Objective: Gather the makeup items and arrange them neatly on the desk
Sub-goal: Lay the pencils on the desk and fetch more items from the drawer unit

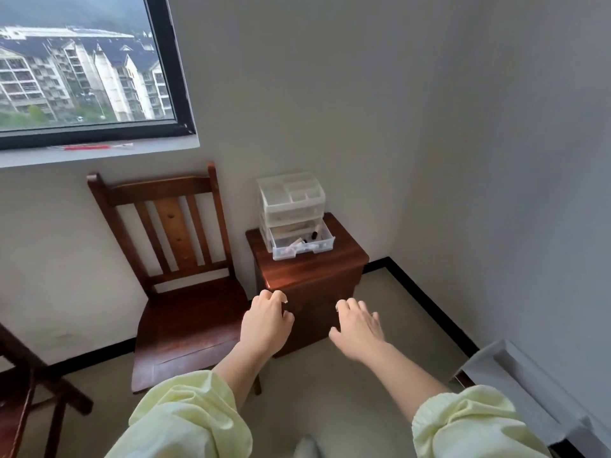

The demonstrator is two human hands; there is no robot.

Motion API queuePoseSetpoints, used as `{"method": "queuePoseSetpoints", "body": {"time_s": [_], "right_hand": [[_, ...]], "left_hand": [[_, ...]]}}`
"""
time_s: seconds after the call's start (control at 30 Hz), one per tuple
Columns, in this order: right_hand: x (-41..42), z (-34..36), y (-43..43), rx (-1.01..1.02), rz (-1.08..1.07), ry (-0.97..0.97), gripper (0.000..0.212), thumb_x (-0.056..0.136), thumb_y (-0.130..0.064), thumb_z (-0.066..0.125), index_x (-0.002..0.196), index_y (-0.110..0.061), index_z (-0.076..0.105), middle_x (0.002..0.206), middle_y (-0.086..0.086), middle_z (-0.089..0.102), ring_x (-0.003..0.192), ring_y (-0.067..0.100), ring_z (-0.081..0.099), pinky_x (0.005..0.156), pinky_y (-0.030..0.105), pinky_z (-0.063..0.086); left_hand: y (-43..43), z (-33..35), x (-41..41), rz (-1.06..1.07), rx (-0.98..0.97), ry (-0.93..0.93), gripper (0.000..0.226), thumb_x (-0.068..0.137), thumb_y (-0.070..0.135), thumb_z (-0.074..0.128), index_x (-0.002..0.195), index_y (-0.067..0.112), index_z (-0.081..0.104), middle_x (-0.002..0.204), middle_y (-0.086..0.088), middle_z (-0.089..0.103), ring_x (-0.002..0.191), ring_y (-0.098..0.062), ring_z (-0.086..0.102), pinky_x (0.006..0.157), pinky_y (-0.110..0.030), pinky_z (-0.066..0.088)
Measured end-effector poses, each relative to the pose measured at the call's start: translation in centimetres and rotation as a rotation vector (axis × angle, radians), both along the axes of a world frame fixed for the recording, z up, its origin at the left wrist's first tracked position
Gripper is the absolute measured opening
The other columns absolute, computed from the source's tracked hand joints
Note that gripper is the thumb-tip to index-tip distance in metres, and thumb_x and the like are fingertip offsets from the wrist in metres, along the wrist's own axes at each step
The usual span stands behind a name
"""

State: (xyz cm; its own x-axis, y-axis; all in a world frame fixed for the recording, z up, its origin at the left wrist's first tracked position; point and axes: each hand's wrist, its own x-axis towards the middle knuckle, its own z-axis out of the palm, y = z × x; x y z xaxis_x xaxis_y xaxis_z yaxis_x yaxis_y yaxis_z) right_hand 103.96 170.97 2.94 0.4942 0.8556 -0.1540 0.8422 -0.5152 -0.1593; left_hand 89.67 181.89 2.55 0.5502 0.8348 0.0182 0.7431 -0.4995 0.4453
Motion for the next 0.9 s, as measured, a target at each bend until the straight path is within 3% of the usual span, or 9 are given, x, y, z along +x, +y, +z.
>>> {"method": "queuePoseSetpoints", "body": {"time_s": [0.33,0.43,0.53,0.6,0.67,0.73,0.8,0.9], "right_hand": [[12.9,-2.0,16.7,-0.048,-0.024,0.13,0.033,0.095,-0.034,0.048,0.124,-0.018,0.047,0.129,0.0,0.049,0.123,0.021,0.042,0.101,0.04,0.038],[15.7,-3.2,20.9,-0.041,-0.018,0.179,0.029,0.097,-0.032,0.047,0.122,-0.018,0.049,0.127,-0.001,0.05,0.121,0.02,0.043,0.099,0.039,0.04],[18.4,-4.3,24.4,-0.021,-0.044,0.228,0.027,0.099,-0.027,0.046,0.123,-0.017,0.051,0.128,0.0,0.051,0.12,0.019,0.044,0.099,0.037,0.041],[20.3,-5.3,26.9,-0.01,-0.066,0.242,0.025,0.099,-0.025,0.047,0.122,-0.016,0.052,0.127,0.0,0.053,0.119,0.019,0.045,0.098,0.033,0.041],[22.0,-6.3,29.6,-0.004,-0.099,0.267,0.025,0.098,-0.022,0.048,0.121,-0.014,0.055,0.124,0.002,0.056,0.117,0.019,0.049,0.093,0.028,0.041],[23.3,-7.1,32.2,-0.003,-0.13,0.294,0.026,0.099,-0.02,0.048,0.122,-0.013,0.057,0.124,0.004,0.058,0.114,0.02,0.053,0.088,0.027,0.041],[24.3,-8.0,34.5,-0.029,-0.148,0.327,0.028,0.1,-0.021,0.047,0.124,-0.011,0.057,0.124,0.005,0.06,0.114,0.022,0.055,0.089,0.028,0.042],[25.4,-9.7,37.5,-0.073,-0.136,0.335,0.025,0.101,-0.023,0.046,0.118,-0.011,0.059,0.115,0.007,0.065,0.107,0.024,0.061,0.083,0.032,0.048]], "left_hand": [[15.7,-2.9,10.6,-0.022,-0.15,0.042,0.027,0.092,0.023,0.048,0.115,0.015,0.06,0.11,-0.002,0.057,0.105,-0.019,0.053,0.083,-0.027,0.047],[20.2,-3.8,13.6,-0.001,-0.166,0.0,0.024,0.093,0.017,0.048,0.106,0.014,0.068,0.104,-0.002,0.061,0.095,-0.021,0.059,0.079,-0.031,0.052],[24.0,-4.3,16.6,0.031,-0.179,-0.071,0.028,0.09,0.009,0.048,0.105,0.015,0.071,0.104,-0.001,0.064,0.096,-0.022,0.062,0.076,-0.028,0.048],[26.5,-5.0,18.5,0.03,-0.202,-0.068,0.021,0.088,0.007,0.049,0.086,0.016,0.068,0.092,-0.001,0.061,0.089,-0.025,0.06,0.067,-0.027,0.04],[28.7,-6.2,20.5,0.02,-0.243,-0.051,0.022,0.087,0.009,0.049,0.068,0.019,0.05,0.078,0.0,0.051,0.076,-0.025,0.052,0.061,-0.028,0.031],[30.7,-7.5,22.2,-0.007,-0.283,-0.019,0.02,0.09,0.013,0.049,0.071,0.019,0.046,0.079,0.0,0.05,0.077,-0.024,0.051,0.061,-0.029,0.031],[32.3,-9.2,23.7,-0.038,-0.328,0.025,0.013,0.092,0.018,0.05,0.08,0.016,0.056,0.091,-0.003,0.057,0.089,-0.026,0.057,0.066,-0.031,0.038],[33.8,-11.2,25.4,-0.086,-0.385,0.053,0.027,0.092,0.022,0.054,0.117,0.02,0.063,0.117,-0.002,0.058,0.108,-0.024,0.056,0.084,-0.029,0.046]]}}
